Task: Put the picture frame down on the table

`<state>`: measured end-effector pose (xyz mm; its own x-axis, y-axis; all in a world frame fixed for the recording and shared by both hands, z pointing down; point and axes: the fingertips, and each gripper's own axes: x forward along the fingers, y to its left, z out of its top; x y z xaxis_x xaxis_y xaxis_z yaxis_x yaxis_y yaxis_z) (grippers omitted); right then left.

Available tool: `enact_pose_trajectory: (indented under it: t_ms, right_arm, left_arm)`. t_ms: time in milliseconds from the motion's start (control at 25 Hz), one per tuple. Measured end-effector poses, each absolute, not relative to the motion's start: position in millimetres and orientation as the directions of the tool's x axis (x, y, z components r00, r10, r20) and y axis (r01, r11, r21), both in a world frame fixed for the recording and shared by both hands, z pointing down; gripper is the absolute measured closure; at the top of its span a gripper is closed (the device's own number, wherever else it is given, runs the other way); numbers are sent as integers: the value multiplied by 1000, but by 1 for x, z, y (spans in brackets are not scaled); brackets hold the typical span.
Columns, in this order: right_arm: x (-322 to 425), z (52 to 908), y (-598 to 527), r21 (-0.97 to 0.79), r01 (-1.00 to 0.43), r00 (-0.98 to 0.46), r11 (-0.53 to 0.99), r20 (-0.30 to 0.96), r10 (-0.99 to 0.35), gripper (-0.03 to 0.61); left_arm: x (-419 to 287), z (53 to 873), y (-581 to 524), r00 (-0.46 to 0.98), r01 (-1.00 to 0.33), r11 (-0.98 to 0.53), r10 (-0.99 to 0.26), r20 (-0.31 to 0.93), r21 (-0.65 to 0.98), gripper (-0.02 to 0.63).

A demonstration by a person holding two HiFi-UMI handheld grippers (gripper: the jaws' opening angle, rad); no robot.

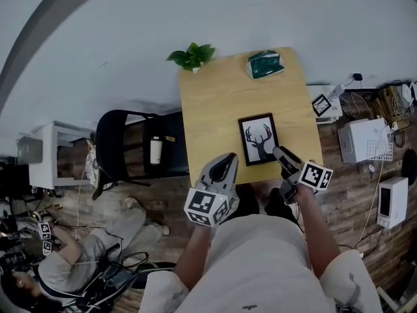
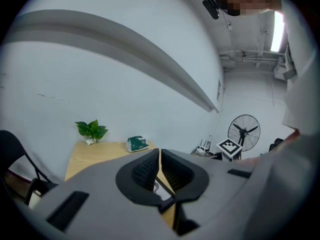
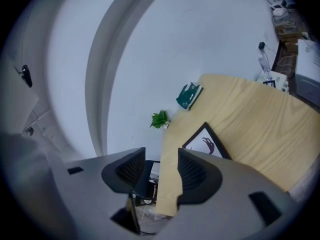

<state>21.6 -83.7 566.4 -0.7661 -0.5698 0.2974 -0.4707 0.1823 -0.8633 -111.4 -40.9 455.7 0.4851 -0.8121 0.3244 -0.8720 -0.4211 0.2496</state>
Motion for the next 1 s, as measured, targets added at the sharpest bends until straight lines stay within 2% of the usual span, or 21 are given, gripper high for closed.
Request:
enact_pose_trajectory:
  t_ms: [320,600,1000]
  right_arm:
    - [39,516,-78,-756,-518,-814,401,290,-503,442]
    - [57,474,-55,-519,-555,-831,650,323,-452,474]
    - [87,422,-31,-308,-542,-838,782,272,-474,521]
  left_arm:
    - [-87,427,-38,431,-896,-371,-856,284,243,598]
    - [-58,409,-23,394,-911,-340,-884,252,233,598]
    - [-18,404,12,360,-924,-309,-901,243,226,598]
